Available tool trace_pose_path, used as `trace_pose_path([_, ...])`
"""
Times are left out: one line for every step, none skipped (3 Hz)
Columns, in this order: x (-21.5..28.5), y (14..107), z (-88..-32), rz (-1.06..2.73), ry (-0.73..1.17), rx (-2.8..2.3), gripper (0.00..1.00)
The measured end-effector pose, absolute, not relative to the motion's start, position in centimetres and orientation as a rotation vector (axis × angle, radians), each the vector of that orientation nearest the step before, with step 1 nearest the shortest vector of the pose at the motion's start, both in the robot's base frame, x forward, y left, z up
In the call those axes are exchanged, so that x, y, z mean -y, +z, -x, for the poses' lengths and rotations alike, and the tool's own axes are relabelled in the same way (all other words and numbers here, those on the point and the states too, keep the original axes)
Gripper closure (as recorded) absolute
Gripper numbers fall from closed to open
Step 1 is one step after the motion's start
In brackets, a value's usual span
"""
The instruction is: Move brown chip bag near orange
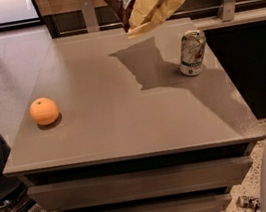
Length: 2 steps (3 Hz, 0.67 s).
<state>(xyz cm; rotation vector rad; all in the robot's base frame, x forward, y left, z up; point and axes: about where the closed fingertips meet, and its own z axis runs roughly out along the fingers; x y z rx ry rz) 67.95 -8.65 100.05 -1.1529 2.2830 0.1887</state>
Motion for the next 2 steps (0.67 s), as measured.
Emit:
trace_pose_path([8.1, 99.8, -65.9, 1.186, 0.23, -2.26, 1.0])
trace_pose_path([8.7, 98.9, -63.2, 1.197, 0.252, -2.263, 1.0])
